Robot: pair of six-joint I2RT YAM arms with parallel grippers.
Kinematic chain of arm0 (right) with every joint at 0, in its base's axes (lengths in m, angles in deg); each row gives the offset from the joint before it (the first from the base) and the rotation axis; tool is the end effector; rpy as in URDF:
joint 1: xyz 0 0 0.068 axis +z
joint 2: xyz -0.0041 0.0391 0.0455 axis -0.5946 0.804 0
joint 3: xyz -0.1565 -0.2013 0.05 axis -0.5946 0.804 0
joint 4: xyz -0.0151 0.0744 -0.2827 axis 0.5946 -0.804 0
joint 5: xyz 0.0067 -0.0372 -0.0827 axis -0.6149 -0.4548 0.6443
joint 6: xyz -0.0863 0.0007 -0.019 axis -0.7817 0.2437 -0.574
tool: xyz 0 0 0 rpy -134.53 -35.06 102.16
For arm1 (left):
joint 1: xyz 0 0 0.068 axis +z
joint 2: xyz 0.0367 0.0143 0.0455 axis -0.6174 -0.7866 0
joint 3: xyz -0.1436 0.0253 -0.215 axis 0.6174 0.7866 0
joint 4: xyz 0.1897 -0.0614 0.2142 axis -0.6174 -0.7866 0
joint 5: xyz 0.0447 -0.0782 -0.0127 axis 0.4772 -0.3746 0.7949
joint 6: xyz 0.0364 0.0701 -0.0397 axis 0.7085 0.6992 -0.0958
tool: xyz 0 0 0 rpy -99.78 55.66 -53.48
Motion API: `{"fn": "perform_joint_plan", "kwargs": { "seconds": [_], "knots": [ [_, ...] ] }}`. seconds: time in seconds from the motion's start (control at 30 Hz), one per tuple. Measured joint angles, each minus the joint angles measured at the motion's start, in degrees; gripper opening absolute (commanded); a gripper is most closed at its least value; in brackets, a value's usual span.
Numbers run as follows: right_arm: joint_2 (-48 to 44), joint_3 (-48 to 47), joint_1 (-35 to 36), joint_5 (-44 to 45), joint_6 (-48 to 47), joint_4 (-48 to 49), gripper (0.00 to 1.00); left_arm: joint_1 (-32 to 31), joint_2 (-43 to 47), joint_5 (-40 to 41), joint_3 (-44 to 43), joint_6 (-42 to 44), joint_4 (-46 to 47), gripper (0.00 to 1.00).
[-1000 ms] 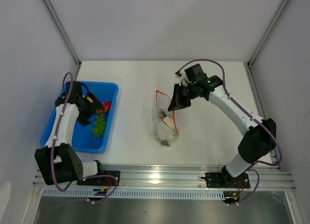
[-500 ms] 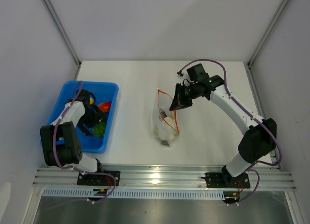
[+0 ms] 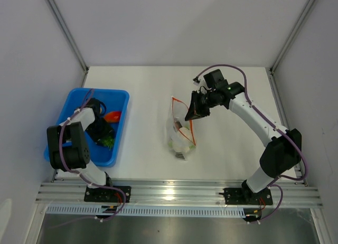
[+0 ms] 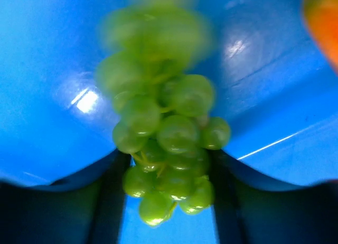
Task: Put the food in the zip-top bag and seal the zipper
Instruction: Pick up the fake fruit from the bin.
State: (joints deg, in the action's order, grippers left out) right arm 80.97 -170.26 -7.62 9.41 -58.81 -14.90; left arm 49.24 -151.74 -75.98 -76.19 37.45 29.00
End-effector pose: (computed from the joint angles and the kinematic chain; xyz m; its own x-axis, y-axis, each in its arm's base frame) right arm 0.3242 0.2261 0.2762 -0.9379 -0.1114 -0.3285 -0.3061 0.7112 0.6328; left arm 0.2949 0.0648 0.0845 -0.7027 -0.6984 -0.1358 -0.7061 0.7080 0.0126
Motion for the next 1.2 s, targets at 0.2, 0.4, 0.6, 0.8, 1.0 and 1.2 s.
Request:
{"fn": "perform_joint_plan", "kwargs": {
  "seconds": [0.2, 0.4, 0.6, 0.8, 1.0, 1.2],
  "knots": [
    [-0.02, 0.96, 0.0, 0.02, 0.2, 0.37, 0.0, 0.0, -0.42, -0.66, -0.63, 0.96, 0.59, 0.3],
    [-0.04, 1.86, 0.0, 0.07, 0.7, 0.44, 0.0, 0.0, 0.74, -0.85, -0.68, 1.14, 0.48, 0.07],
    [-0.09, 1.86, 0.0, 0.04, 0.72, 1.09, 0.0, 0.02, 5.18, -1.7, -0.7, 1.01, -0.35, 0.02],
    [-0.09, 1.86, 0.0, 0.04, 0.68, 1.2, 0.0, 0.04, 13.14, -5.25, -2.38, 0.24, -3.04, 0.01],
    [0.24, 0.81, 0.0, 0.31, 0.39, 0.02, 0.0, -0.46, 21.14, -10.75, -6.75, -2.6, -4.5, 0.01],
    [0.83, -1.16, 0.0, 0.94, 0.22, -0.46, 0.0, -5.16, 28.57, -16.57, -9.11, -6.62, -5.7, 0.01]
  ]
}}
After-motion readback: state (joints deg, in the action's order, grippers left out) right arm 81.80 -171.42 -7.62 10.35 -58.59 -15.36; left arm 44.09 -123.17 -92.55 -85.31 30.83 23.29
